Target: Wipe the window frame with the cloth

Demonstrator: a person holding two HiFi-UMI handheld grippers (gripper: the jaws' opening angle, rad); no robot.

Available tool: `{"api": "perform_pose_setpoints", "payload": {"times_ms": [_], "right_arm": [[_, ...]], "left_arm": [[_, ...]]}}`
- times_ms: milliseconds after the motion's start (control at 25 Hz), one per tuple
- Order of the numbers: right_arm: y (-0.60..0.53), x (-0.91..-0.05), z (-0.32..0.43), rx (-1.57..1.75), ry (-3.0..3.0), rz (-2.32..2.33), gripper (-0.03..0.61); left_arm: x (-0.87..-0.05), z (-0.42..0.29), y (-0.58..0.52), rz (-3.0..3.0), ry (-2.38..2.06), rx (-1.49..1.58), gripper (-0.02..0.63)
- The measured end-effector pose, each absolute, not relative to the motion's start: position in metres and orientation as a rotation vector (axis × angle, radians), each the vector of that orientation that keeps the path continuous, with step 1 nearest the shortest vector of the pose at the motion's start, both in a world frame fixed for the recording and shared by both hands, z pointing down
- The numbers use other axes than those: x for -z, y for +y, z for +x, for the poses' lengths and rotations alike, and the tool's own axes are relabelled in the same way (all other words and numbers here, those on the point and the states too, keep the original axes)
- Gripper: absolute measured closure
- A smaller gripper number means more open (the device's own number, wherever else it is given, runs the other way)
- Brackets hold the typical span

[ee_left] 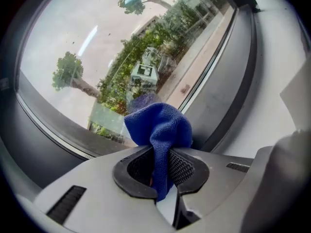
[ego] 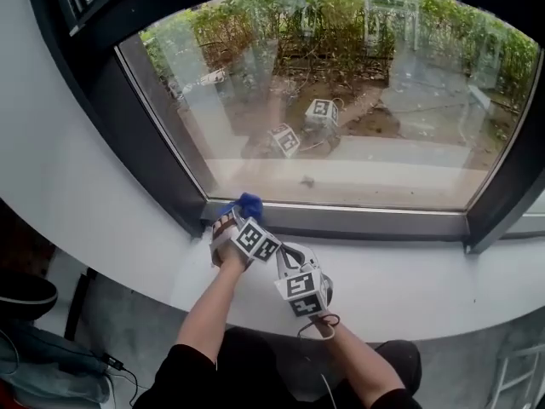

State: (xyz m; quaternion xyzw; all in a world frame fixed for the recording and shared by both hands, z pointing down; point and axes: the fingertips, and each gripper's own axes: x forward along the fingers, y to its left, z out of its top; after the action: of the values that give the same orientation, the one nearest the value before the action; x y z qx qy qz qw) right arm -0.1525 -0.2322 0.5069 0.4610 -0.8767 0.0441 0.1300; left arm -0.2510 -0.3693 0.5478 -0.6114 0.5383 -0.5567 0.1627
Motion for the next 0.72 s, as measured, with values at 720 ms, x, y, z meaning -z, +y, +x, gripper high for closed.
{"api": "perform_pose_setpoints", "payload": {"times_ms": [720], "right_arm": [[-0.169,-0.473,-0.072,-0.151,-2.43,1.489,0.572]], "left_arm": [[-0.476,-0.175,-0.307,-2.019,1.559,1.285,0.56]]}}
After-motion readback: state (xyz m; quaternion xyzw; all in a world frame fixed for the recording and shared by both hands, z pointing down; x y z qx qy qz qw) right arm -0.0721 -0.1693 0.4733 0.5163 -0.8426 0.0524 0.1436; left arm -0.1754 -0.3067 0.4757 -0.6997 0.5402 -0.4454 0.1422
